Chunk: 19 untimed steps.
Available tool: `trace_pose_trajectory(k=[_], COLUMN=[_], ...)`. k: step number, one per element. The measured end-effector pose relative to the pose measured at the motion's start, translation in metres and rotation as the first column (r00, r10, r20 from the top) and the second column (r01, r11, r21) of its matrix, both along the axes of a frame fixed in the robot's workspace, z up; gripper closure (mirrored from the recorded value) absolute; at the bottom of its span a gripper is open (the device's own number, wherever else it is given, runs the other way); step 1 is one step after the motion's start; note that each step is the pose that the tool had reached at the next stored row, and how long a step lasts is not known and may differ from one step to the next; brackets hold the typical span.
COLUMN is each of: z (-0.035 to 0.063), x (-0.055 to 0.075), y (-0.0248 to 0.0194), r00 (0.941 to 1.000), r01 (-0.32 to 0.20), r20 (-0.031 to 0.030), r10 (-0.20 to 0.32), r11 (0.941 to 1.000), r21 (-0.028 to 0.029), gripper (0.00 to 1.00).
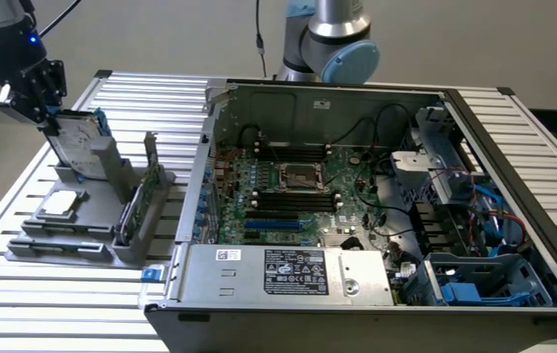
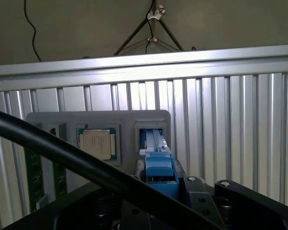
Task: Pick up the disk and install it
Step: 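Pick up the disk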
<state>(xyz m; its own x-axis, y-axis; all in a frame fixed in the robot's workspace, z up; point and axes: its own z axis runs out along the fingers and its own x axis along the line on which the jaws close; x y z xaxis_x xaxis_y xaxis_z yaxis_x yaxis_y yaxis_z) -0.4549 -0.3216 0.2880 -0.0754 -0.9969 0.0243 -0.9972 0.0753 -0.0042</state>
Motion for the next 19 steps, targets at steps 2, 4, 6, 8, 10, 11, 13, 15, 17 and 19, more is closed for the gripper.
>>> trace_pose_trajectory(k=[2,4,6,8,10,11,13,15,17,19], z=[0.0,0.0002,0.002,0.0055,0.0104,0.0133,0.0203,0.0287,0.038,0.0471], x=[0.0,0.0,0.0,0.0,0.0,0.0,0.0,0.001,0.001,0.001], y=[0.0,0.0,0.0,0.0,0.0,0.0,0.0,-0.0001,-0.0001,-0.0003], r00=[1.0,1.0,1.0,1.0,1.0,1.0,1.0,1.0,1.0,1.0], r01=[0.0,0.0,0.0,0.0,0.0,0.0,0.0,0.0,0.0,0.0], r20=[0.0,0.0001,0.0001,0.0,-0.0002,0.0,-0.0001,0.0,0.0,-0.0002], r10=[0.0,0.0,0.0,0.0,0.0,0.0,0.0,0.0,0.0,0.0], r11=[1.0,1.0,1.0,1.0,1.0,1.0,1.0,1.0,1.0,1.0], r21=[0.0,0.0001,0.0,0.0,0.0,0.0,0.0,0.0,0.0,-0.0001], gripper=[0.67,0.67,0.67,0.67,0.67,0.67,0.67,0.67,0.67,0.67])
